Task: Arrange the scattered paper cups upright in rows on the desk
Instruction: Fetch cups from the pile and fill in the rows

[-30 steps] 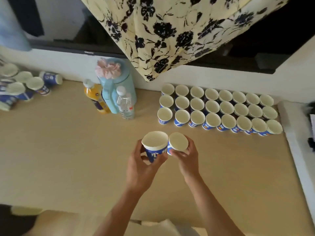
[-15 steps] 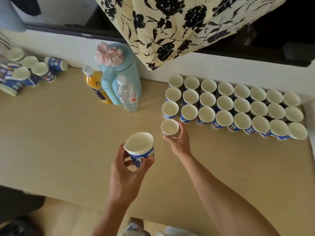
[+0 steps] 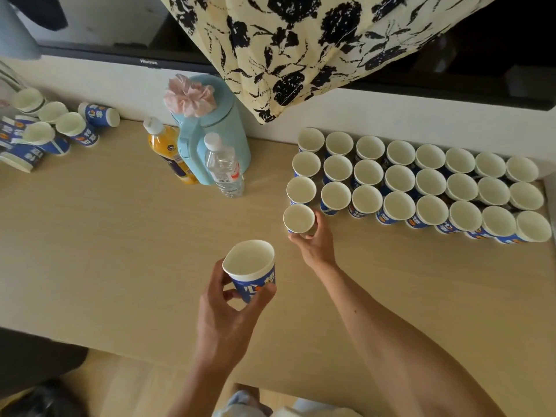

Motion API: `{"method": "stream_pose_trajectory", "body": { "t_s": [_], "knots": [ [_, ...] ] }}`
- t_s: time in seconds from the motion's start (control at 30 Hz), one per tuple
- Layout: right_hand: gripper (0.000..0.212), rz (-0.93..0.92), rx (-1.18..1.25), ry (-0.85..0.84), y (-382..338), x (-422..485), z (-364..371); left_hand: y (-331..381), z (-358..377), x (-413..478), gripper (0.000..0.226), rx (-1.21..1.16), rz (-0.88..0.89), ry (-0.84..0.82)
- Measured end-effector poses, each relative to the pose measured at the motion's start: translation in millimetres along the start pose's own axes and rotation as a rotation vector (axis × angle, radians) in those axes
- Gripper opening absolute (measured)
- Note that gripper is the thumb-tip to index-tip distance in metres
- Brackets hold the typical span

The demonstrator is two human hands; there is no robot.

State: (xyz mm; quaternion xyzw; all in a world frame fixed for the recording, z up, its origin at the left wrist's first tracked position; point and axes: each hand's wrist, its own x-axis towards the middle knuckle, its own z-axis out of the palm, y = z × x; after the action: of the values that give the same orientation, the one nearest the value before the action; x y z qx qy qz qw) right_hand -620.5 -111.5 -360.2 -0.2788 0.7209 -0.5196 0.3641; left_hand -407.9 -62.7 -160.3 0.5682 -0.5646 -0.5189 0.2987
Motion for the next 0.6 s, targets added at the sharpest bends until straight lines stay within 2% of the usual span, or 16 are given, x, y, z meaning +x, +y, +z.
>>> {"method": "stream_pose_trajectory", "body": {
  "t_s": [0.13,0.27,0.37,0.43,0.47,0.53,0.6],
  "knots": [
    [0.069,0.028,0.001,0.014,0,1,2,-1,0,-1,0.058,0.010,0.004,-0.009],
    [0.080,0.100,-0.018,0.069,-1,-19,-6,0,4,0,0.054,0.007,-0.002,-0.024],
    [0.065,0.159,0.071,0.111,-18,-50,-23,1,11,4,0.061,0.014,-0.008,-0.036],
    [0.048,0.210,0.212,0.000,-40,-69,-40,-3,18,9,0.068,0.032,-0.028,-0.050],
    [0.047,0.225,0.286,-0.100,-51,-78,-48,-5,22,12,0.068,0.045,-0.041,-0.062],
    [0.053,0.238,0.417,-0.333,-70,-92,-64,-8,32,17,0.066,0.078,-0.057,-0.097],
    [0.056,0.215,0.439,-0.485,-81,-101,-76,-9,43,21,0.064,0.118,-0.050,-0.147]
  ]
}}
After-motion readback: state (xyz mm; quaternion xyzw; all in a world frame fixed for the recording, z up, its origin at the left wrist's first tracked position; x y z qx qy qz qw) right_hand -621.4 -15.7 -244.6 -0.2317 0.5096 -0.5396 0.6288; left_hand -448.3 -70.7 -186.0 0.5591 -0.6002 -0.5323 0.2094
